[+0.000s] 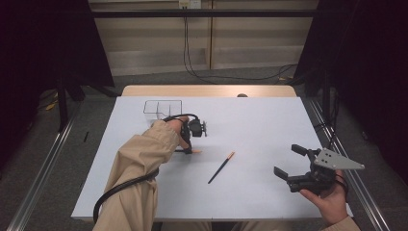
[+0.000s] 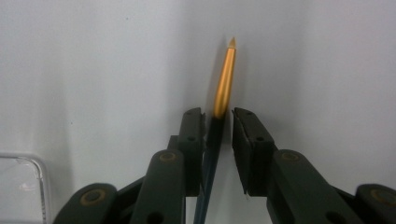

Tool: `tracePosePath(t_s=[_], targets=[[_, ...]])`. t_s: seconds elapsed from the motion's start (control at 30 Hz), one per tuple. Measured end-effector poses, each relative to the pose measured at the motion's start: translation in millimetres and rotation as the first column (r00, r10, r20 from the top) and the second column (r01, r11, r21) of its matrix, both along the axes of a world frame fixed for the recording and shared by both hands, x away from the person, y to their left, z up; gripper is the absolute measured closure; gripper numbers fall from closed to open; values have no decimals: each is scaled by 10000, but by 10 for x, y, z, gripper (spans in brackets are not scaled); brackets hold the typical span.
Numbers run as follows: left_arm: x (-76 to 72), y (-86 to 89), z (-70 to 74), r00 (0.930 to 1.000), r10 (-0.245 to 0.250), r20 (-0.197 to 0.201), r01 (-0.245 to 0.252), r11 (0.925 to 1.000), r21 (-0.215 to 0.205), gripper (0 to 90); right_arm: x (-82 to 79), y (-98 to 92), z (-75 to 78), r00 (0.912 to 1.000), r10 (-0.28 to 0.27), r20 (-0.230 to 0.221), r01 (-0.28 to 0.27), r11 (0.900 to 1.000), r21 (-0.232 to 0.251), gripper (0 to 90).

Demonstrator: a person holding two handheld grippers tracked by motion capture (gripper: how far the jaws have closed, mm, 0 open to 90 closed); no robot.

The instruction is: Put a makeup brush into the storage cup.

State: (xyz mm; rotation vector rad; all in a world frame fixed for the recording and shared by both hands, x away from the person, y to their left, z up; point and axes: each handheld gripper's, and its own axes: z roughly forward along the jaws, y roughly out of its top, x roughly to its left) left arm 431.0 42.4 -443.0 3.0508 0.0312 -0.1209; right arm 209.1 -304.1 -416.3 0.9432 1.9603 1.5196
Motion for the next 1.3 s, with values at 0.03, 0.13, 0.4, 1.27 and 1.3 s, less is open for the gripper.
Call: tracePosePath(t_s=[0.03,0.13,0.4,1.27,1.3], targets=[[0,-1,-3,10000,0,-8,0,10000,0,738,-1,0,-1,10000,-19,-10,19,10000,-10,3],[-7,-7,-13,10000,38,31,-38,10000,-83,739,-2,7,0,10000,23,4,-23,10000,-23,3],[-12,-34,-26,9999,-126,17,126,9999,-25,760,-5,1,4,10000,-6,17,6,10000,12,3],[-45,-108,-31,9991,-389,150,382,9982,454,839,-13,-21,14,9999,-116,81,116,9999,20,3],[-44,-105,-34,9992,-376,117,371,9985,409,840,-13,-21,13,9999,-124,94,123,9999,26,3]])
